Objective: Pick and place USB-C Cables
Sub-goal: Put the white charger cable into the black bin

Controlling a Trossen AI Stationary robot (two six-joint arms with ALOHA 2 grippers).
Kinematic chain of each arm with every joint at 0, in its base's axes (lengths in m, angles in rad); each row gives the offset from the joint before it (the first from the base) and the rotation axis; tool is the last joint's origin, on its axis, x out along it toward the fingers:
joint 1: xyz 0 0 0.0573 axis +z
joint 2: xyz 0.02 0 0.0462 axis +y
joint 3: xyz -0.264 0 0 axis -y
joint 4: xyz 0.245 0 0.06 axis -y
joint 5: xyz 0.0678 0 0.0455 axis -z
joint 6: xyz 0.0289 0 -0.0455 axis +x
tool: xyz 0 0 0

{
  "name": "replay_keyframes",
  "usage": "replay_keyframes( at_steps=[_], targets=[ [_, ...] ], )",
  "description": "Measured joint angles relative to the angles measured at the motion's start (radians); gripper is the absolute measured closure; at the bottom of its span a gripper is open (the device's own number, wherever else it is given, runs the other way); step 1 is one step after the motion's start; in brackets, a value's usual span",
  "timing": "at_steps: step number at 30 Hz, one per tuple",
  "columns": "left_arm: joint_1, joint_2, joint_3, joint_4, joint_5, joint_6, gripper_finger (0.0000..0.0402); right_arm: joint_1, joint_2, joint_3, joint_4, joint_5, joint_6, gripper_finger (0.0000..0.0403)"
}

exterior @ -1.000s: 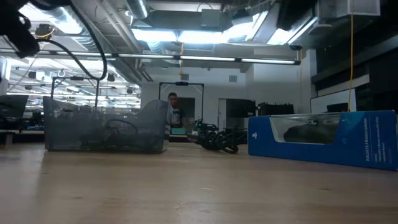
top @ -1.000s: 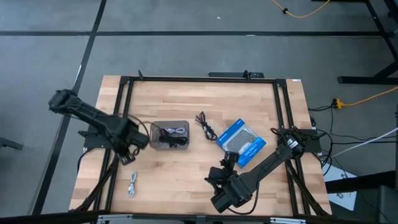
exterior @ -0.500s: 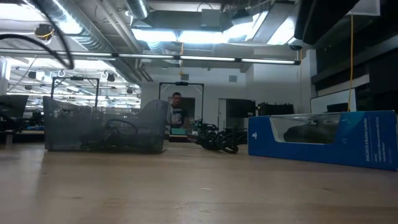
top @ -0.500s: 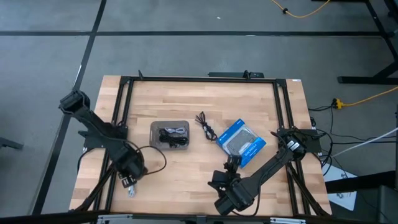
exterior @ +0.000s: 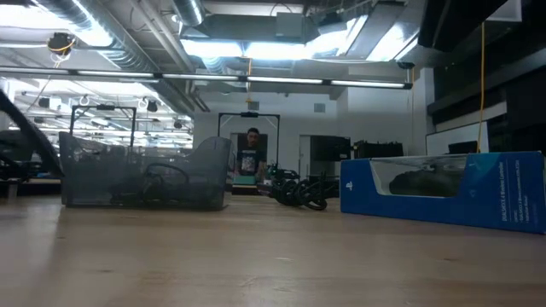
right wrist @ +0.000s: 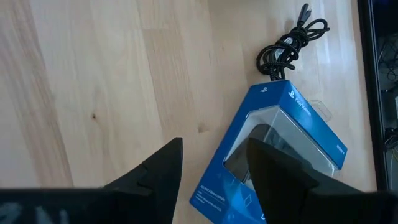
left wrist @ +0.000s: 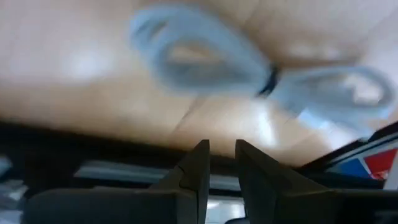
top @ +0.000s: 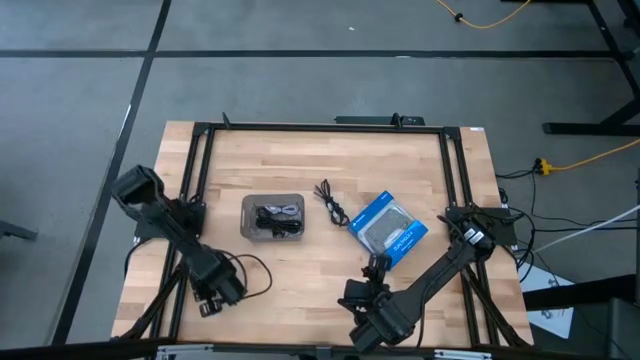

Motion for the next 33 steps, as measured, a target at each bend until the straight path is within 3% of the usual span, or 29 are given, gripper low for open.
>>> replay_keyframes(
  at_steps=[6,14,18,22,24,27,33],
  targets=[
    [0.002,0.060,0.001,0.158,-0.092,0.022,0.0343,0.003,0.000,0.000,0.000,0.000,-0.030,0.0221],
    [0.028,0.062,0.062,0.185,-0.259,0.081,0.0359,0.003,0.000,0.000,-0.001,0.000,-0.035,0.0221],
    [0.051,0.064,0.105,0.210,-0.407,0.143,0.0360,0.002,0.000,0.000,-0.001,0.001,-0.030,0.0221],
    [0.083,0.068,0.151,0.293,-0.676,0.257,0.0360,0.002,0.000,0.000,-0.001,0.000,-0.028,0.0221],
    [0.104,0.068,0.183,0.311,-0.723,0.316,0.0360,0.002,0.000,0.000,-0.001,-0.007,-0.027,0.0221],
    [0.114,0.068,0.261,0.208,-0.681,0.385,0.0360,0.002,0.000,0.000,-0.001,-0.032,-0.026,0.0221],
    [0.119,0.068,0.441,-0.178,-0.641,0.518,0.0360,0.002,0.000,0.000,-0.001,-0.060,-0.002,0.0221]
  ],
)
